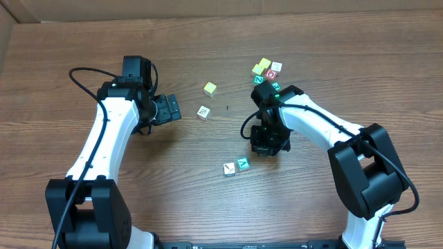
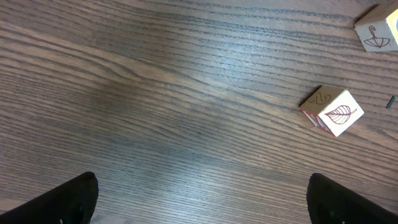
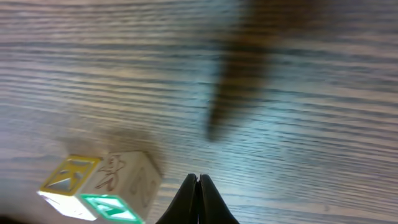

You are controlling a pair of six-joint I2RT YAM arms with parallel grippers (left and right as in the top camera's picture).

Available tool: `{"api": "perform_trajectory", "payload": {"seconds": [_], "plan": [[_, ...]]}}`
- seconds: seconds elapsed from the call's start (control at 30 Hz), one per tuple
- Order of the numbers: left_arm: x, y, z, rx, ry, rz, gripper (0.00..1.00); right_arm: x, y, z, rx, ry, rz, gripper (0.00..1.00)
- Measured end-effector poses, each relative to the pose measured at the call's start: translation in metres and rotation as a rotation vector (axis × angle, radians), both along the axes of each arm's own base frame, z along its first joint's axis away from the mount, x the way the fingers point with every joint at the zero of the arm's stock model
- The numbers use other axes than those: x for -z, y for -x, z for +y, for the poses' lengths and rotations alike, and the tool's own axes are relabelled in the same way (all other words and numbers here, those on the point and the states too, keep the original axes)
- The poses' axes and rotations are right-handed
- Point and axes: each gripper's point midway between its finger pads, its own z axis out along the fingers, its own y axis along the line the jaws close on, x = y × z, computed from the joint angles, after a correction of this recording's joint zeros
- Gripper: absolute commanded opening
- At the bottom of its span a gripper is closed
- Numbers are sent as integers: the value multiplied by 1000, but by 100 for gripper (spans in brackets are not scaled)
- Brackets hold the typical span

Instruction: Flip 3 blocks

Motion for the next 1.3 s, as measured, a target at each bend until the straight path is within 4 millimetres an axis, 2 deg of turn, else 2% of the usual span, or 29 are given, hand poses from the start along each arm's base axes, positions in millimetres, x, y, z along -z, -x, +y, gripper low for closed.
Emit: {"api": "perform_trajectory", "payload": {"seconds": [0.3, 0.8, 1.07, 1.3], "plan": [[0, 0, 0, 0, 0, 0, 100, -1, 10, 20, -49, -36, -3, 4], [0, 0, 0, 0, 0, 0, 99, -2, 13, 21, -51, -34, 10, 4], [0, 0, 0, 0, 0, 0, 100, -3, 25, 32, -81, -47, 27, 4], [0, 0, 0, 0, 0, 0, 100, -3, 26, 33, -68, -46, 34, 4]]}}
